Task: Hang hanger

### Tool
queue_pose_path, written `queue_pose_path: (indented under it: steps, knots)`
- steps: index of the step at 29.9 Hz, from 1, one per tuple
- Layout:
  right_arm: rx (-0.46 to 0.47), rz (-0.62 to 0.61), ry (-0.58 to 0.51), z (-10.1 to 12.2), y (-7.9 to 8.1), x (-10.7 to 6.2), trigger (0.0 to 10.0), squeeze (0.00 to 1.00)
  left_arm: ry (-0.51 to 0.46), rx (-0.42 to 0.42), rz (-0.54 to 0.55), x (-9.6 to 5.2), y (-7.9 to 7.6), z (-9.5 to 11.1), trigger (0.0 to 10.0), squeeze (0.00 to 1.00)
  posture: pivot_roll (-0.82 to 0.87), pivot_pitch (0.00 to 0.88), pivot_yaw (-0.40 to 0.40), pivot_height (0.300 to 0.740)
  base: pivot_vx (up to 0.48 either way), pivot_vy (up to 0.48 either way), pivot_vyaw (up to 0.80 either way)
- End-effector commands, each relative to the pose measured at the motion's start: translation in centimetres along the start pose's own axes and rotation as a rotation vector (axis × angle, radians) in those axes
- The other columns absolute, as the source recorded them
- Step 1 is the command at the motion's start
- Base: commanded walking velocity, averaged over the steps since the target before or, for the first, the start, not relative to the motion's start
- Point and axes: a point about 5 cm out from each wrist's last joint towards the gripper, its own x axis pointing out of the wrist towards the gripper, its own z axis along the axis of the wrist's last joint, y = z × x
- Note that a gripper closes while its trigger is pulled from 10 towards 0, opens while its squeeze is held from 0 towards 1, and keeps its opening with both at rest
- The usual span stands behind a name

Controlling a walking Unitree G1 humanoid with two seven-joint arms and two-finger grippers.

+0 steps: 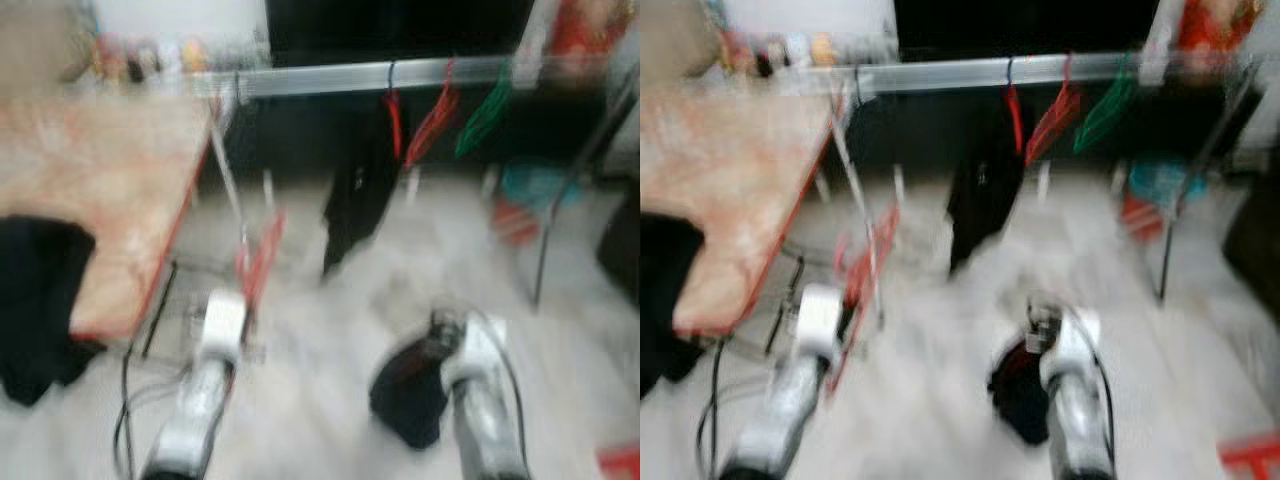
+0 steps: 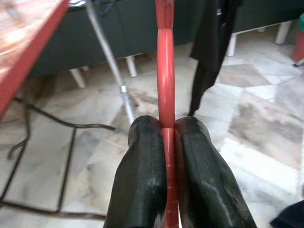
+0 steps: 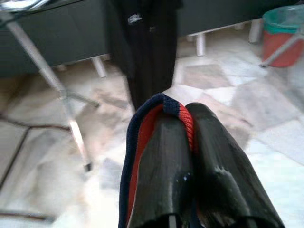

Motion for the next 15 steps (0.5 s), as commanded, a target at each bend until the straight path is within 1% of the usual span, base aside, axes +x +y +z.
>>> queue_pose_path:
  steps: [1, 15]
  knots:
    - [-0.005, -0.011, -0.02, 0.45, -0.52, 0.1, 10.0, 0.0, -0.008, -0.018, -0.001, 0.06, -0.24, 0.21, 10.0, 0.0, -0.01, 0.036, 0.025, 0.74, -0.285, 0.0, 0.0]
    - [-0.004, -0.004, -0.023, 0.45, -0.32, 0.11, 10.0, 0.0, -0.006, -0.017, 0.0, 0.05, -0.18, 0.25, 10.0, 0.0, 0.0, 0.051, 0.026, 0.74, -0.286, 0.0, 0.0]
